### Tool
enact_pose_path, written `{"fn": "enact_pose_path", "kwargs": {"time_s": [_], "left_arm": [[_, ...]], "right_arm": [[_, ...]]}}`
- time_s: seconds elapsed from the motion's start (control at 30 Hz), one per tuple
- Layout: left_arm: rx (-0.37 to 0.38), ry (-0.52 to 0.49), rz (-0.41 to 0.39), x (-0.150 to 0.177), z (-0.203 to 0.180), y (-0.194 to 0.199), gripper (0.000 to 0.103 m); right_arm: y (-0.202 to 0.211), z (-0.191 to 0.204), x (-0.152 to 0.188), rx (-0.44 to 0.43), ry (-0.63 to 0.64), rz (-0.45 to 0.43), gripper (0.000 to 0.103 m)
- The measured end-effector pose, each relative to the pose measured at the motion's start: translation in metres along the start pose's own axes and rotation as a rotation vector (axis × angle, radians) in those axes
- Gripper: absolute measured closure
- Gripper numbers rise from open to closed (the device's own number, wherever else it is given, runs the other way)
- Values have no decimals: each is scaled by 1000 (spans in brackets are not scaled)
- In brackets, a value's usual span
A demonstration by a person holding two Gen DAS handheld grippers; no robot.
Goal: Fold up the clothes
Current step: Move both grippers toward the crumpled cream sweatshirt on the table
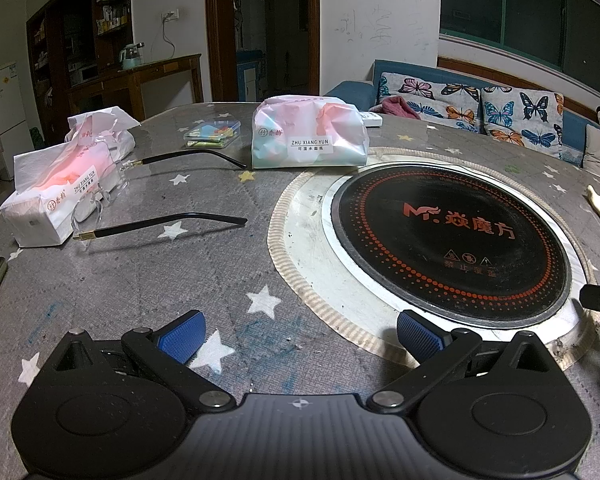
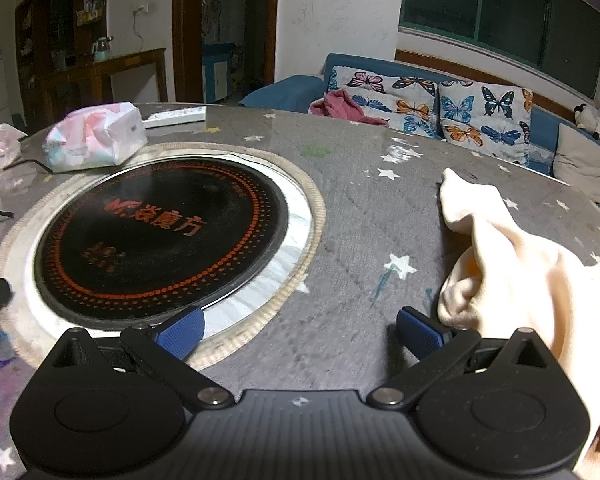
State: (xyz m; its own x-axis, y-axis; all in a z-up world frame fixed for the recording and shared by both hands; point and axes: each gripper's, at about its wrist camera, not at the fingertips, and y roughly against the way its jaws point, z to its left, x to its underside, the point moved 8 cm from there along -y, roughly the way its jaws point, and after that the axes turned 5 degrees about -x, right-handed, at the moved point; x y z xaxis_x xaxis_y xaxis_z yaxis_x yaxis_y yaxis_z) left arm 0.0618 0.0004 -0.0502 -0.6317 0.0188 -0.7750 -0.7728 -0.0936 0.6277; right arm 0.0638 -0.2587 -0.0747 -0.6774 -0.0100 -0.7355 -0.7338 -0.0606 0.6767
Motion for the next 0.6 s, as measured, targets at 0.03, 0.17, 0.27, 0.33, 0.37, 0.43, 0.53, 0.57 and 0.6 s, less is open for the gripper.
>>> {"fn": "enact_pose_path", "kwargs": {"time_s": [0.03,0.17,0.27,0.33,0.37,0.43,0.53,0.57,0.6], "left_arm": [[1,-1,0,0,0,1,0],[3,-5,1,-1,-1,3,0],[6,-7,1,-1,-1,4,0],[7,-9,2,-2,-1,5,0],[8,-10,2,-2,-2,6,0],[25,-19,-19,-3,-7,14,0],[50,-43,-40,-5,-18,29,0],[62,-49,-44,-5,-23,34,0],[75,-55,-45,-4,-28,38,0]], "right_arm": [[1,0,0,-6,-4,1,0],[22,4,0,-9,15,-39,0],[34,4,2,4,-1,-53,0],[46,4,2,20,-6,-67,0],[50,3,3,25,-11,-71,0],[64,1,6,30,-31,-86,0],[80,-4,13,42,-54,-100,0],[85,-6,15,49,-58,-101,0],[90,-7,18,56,-63,-101,0]]}}
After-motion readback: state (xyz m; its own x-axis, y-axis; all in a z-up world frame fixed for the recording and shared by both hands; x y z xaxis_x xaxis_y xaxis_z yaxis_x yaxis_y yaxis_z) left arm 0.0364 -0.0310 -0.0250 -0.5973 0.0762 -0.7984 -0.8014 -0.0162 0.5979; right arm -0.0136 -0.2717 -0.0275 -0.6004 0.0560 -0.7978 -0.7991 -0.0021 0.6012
